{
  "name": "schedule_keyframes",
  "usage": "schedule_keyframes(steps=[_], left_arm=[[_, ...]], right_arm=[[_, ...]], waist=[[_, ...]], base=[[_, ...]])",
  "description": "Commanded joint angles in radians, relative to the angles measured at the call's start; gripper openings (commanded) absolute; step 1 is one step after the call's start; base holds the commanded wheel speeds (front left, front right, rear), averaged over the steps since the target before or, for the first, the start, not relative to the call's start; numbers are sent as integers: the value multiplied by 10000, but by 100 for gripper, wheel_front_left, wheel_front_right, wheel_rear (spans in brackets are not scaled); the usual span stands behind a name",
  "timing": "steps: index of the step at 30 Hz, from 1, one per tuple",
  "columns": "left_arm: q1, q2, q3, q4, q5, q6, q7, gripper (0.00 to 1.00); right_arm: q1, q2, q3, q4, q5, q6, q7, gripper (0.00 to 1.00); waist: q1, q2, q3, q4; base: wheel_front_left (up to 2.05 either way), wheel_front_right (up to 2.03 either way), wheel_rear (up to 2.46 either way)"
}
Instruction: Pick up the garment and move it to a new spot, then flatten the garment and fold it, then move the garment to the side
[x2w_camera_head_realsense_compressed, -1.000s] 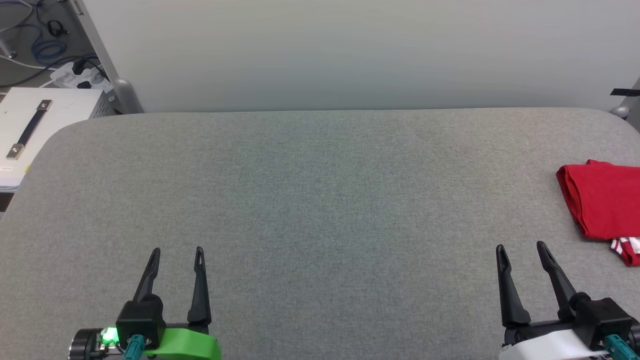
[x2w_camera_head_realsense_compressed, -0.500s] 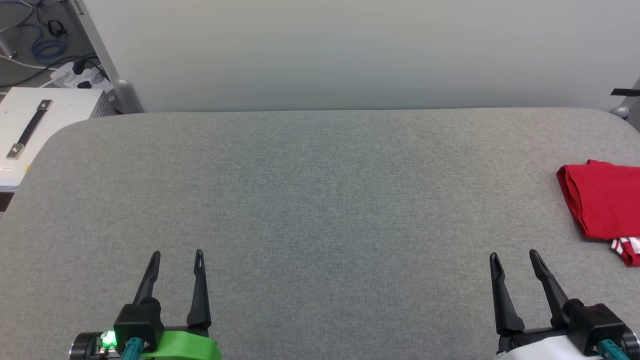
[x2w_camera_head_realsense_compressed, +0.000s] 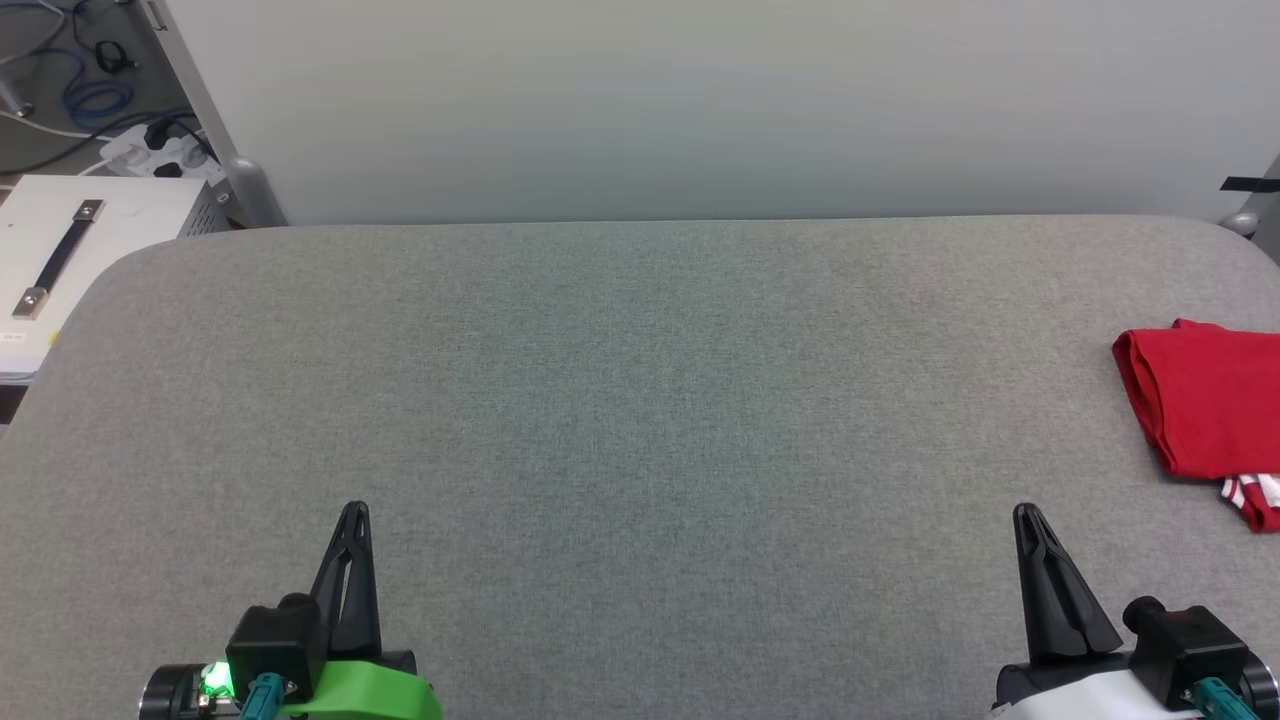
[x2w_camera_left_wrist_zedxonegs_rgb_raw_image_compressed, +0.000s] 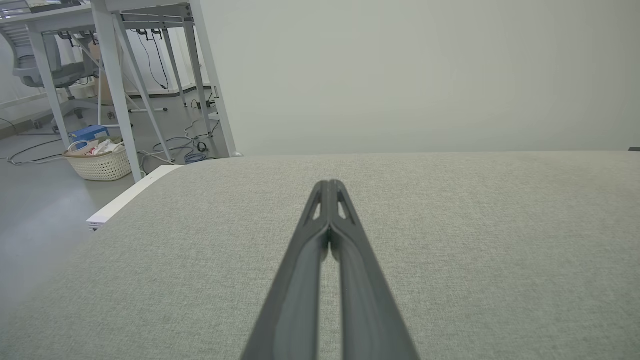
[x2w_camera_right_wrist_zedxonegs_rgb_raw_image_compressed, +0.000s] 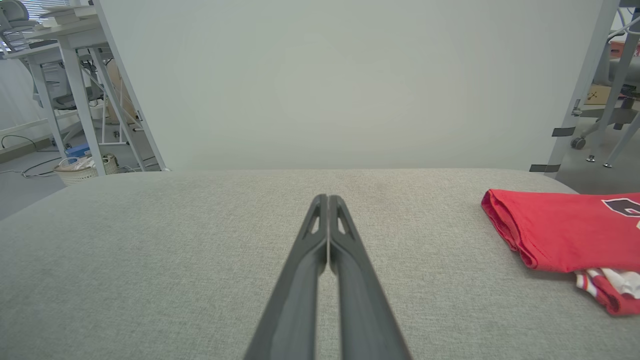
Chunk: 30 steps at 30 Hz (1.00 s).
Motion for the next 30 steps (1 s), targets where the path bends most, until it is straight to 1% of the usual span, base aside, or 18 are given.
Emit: schedule_keyframes(steps=[1,30], left_arm=[[-50,-16,5,-10,29,-5,59,0],[-357,-104,23,-65,189,-36,721,0]], right_arm=[[-74,2,-7,25,-46,0,59,0],[-494,11,-54,165,-357,-3,725,0]], waist=[[1,0,0,-7],[1,0,2,-131]], base=[[0,0,0],[0,0,0]])
